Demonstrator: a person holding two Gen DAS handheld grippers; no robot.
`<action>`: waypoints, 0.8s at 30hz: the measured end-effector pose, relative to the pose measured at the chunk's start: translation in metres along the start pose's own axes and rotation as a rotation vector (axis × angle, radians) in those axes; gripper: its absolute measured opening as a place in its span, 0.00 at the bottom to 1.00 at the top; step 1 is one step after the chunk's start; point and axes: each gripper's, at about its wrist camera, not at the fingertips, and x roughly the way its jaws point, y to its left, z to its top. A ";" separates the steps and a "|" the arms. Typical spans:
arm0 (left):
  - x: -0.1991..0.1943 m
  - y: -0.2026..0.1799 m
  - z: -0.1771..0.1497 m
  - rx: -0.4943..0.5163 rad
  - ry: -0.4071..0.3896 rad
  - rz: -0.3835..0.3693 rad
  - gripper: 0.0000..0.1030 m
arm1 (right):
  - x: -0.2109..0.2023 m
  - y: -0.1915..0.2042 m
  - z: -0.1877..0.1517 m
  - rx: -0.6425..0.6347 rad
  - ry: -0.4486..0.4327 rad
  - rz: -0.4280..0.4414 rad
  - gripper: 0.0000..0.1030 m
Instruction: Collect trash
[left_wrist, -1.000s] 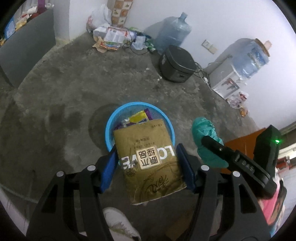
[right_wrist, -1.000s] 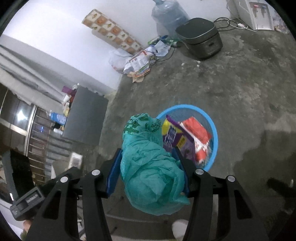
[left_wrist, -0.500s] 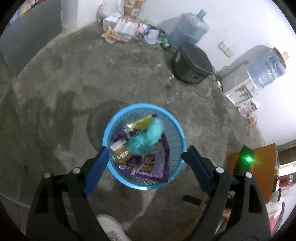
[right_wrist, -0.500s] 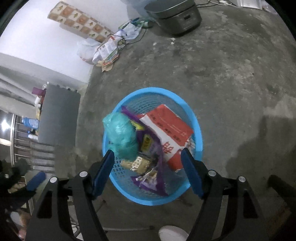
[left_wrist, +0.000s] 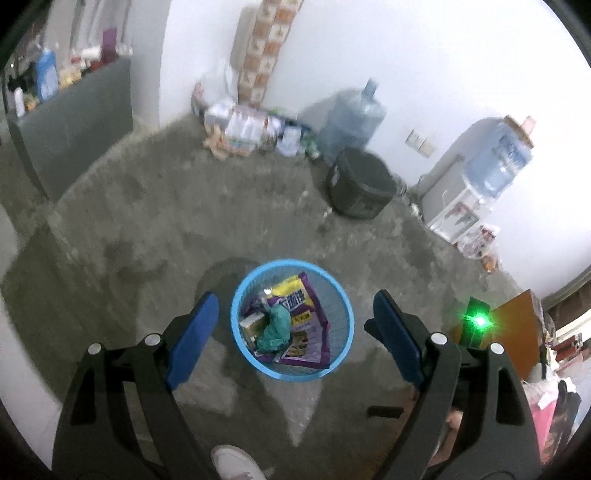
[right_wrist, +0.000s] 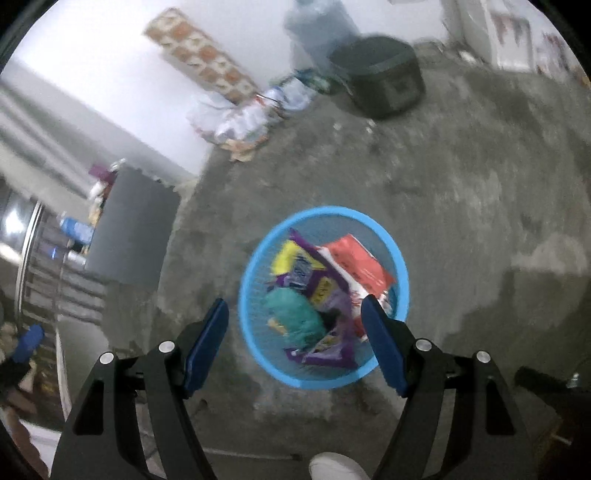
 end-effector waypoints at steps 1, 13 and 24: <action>-0.020 0.001 -0.002 0.005 -0.030 0.000 0.81 | -0.011 0.010 -0.003 -0.026 -0.019 0.004 0.70; -0.232 0.008 -0.096 -0.008 -0.378 0.456 0.92 | -0.164 0.148 -0.098 -0.523 -0.199 0.071 0.86; -0.315 0.040 -0.208 -0.239 -0.384 0.738 0.91 | -0.234 0.217 -0.211 -0.979 -0.197 0.098 0.94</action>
